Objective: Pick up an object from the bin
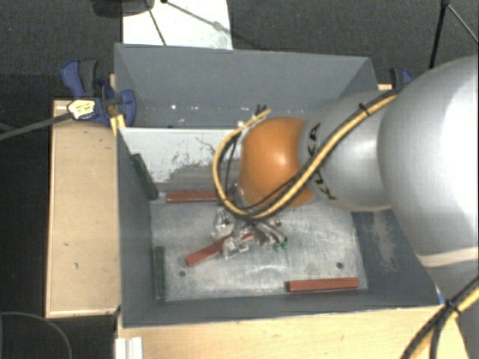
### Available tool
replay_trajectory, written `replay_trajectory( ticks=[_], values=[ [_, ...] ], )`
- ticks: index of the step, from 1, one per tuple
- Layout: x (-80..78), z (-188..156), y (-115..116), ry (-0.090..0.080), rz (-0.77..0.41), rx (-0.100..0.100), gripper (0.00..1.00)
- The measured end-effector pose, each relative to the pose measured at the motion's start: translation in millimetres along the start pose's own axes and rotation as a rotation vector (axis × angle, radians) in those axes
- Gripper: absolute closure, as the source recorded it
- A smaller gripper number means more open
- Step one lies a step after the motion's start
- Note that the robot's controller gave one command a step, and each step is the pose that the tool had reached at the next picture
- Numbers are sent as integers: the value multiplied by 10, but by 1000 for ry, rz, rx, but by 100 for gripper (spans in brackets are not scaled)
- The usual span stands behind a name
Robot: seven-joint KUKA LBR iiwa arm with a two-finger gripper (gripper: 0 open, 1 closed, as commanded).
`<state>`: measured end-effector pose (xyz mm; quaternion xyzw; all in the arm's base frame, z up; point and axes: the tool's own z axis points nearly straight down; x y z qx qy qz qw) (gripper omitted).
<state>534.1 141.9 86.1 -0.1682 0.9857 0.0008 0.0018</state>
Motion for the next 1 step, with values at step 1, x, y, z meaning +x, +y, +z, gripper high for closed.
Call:
replay_trajectory(
  ticks=[1],
  values=[
    [-4,-63,-2,0,0,0,100]
  ],
)
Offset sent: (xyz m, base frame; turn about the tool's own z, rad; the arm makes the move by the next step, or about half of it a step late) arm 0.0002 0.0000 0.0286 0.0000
